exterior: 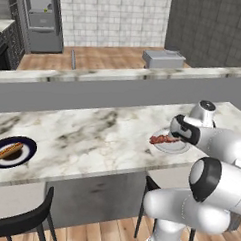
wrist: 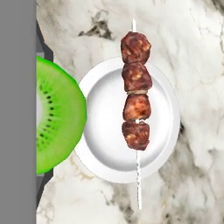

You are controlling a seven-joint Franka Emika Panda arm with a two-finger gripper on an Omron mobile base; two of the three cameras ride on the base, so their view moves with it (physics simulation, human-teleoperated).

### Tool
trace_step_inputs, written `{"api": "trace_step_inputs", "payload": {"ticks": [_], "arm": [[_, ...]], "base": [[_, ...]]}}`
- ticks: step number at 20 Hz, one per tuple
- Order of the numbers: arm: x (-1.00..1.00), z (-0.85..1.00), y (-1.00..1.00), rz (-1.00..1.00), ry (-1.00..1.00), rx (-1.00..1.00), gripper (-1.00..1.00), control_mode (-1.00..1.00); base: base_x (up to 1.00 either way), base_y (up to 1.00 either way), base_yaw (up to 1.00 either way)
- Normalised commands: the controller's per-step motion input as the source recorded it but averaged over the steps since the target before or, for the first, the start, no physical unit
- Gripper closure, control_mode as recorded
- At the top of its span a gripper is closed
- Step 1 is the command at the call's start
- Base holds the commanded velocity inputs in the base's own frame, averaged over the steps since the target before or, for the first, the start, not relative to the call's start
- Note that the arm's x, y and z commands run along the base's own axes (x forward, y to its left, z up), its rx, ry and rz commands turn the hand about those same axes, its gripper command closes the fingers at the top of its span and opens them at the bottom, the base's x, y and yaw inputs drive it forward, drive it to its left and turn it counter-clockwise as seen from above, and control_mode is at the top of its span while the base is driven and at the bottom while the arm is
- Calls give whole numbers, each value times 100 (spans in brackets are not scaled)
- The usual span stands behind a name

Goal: Pick up the pear and kiwi from the fridge and place one fruit on each plate on the dining counter.

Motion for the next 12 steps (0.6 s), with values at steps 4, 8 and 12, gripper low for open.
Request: {"api": "trace_step_inputs", "payload": {"ticks": [4, 8, 12], "arm": [[12, -18, -12, 10, 15, -7, 100, -100], [1, -15, 0, 4, 3, -2, 100, -100], [0, -7, 0, 0, -1, 0, 100, -100]], "base": [[0, 0, 0], [0, 0, 0], [0, 0, 0]]}}
